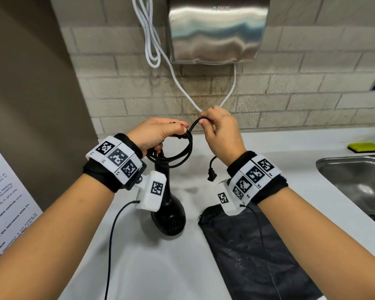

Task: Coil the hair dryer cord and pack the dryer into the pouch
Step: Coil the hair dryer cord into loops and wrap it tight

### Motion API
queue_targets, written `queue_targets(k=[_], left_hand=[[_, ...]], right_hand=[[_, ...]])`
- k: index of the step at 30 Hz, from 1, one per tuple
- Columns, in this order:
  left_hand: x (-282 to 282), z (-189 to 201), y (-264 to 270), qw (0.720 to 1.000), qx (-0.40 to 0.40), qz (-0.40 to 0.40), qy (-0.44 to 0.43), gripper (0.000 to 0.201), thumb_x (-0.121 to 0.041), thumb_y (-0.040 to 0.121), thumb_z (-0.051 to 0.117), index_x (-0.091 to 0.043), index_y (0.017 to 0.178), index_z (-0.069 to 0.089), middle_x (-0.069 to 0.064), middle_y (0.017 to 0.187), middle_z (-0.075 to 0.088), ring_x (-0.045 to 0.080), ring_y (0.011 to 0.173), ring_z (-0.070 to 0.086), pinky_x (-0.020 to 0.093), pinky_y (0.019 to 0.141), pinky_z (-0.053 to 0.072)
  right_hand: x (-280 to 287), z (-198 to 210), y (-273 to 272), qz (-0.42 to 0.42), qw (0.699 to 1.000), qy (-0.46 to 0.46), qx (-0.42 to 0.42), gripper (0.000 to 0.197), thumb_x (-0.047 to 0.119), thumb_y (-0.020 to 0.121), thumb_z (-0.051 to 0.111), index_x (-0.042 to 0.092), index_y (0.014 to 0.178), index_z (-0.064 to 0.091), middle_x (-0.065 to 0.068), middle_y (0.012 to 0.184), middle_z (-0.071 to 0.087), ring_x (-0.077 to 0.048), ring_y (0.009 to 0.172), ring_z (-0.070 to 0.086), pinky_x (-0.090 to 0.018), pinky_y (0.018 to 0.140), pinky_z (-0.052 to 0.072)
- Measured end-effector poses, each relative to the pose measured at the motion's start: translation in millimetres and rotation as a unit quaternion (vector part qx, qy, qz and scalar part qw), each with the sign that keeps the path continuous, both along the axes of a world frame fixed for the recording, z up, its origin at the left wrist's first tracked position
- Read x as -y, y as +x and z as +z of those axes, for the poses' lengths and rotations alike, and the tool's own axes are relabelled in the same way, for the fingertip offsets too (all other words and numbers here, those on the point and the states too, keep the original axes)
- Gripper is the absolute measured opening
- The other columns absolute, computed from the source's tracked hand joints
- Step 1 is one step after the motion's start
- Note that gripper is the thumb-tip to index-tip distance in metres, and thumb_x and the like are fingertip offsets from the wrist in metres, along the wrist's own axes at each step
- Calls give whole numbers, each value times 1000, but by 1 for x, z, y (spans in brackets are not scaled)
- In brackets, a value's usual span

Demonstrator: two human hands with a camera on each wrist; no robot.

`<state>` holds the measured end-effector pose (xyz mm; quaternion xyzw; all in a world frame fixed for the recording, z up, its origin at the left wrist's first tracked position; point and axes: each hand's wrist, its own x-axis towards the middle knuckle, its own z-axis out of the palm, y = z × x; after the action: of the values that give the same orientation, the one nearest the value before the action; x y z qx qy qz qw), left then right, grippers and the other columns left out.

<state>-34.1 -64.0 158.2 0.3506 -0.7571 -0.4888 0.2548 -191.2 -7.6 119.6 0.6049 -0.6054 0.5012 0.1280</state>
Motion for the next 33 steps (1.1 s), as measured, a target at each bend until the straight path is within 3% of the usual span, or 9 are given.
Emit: queue_targets(k=[6, 11, 17, 20, 22, 25, 28, 31, 33], left_hand=[[-4, -7, -8, 999, 24, -2, -34, 14, -22, 81, 65, -26, 94, 70, 1, 83, 65, 4, 33, 29, 19, 42, 24], [-8, -10, -18, 999, 18, -12, -46, 10, -30, 78, 66, -25, 86, 71, 3, 89, 67, 4, 34, 32, 22, 46, 24], [1, -14, -16, 996, -82, 41, 5, 8, -24, 81, 65, -24, 76, 71, 8, 84, 62, 9, 43, 29, 16, 37, 19], [4, -11, -12, 991, -118, 56, 37, 8, -20, 84, 62, -20, 84, 70, 4, 82, 63, 4, 33, 29, 13, 32, 20], [4, -8, -11, 990, -124, 50, 43, 13, -18, 85, 59, -18, 92, 70, 0, 81, 65, 6, 37, 29, 14, 31, 19], [4, -7, -9, 989, -135, 48, 43, 15, -17, 86, 58, -25, 91, 70, -2, 82, 67, 9, 46, 29, 14, 32, 18], [3, -7, -10, 987, -145, 52, 47, 16, -16, 86, 57, -26, 91, 69, 0, 84, 68, 6, 42, 32, 13, 32, 19], [2, -8, -10, 985, -154, 54, 48, 15, -16, 85, 58, -26, 90, 69, 1, 84, 68, 5, 45, 37, 14, 33, 19], [2, -9, -10, 982, -171, 54, 66, 15, -17, 86, 57, -24, 91, 69, 5, 87, 69, 8, 55, 42, 14, 33, 19]], right_hand=[[-4, -1, 7, 7, 999, -35, 21, 19, 14, 83, 48, 3, 85, 65, 5, 75, 45, -15, 76, 45, -29, 71, 34], [-8, 1, 5, 13, 999, -46, 23, 18, 14, 85, 49, 4, 86, 64, 4, 77, 47, -17, 75, 48, -28, 69, 36], [-11, -14, -17, 68, 992, -64, 84, 13, 11, 89, 49, 4, 93, 59, 10, 75, 48, 4, 70, 47, -9, 67, 36], [-13, -32, -40, 64, 986, 32, 152, 10, 13, 90, 48, 8, 84, 54, 4, 69, 48, -1, 61, 43, -13, 60, 34], [-15, -50, -51, 60, 976, 104, 183, 12, 8, 92, 49, 13, 82, 52, -3, 76, 51, -7, 64, 44, -13, 62, 35], [-19, -75, -62, 34, 967, 202, 151, 14, 8, 91, 51, 18, 82, 55, -1, 90, 50, -4, 71, 46, -8, 69, 37], [-23, -93, -66, 23, 955, 260, 139, 20, 6, 91, 52, 21, 79, 56, -4, 94, 45, 0, 70, 45, -8, 69, 35], [-23, -105, -68, 12, 946, 290, 142, 33, 2, 89, 52, 27, 67, 48, -9, 96, 47, -10, 69, 52, -17, 69, 39], [-23, -108, -68, 19, 932, 324, 160, 30, 2, 90, 49, 23, 69, 47, -11, 91, 51, -25, 72, 63, -23, 65, 47]])
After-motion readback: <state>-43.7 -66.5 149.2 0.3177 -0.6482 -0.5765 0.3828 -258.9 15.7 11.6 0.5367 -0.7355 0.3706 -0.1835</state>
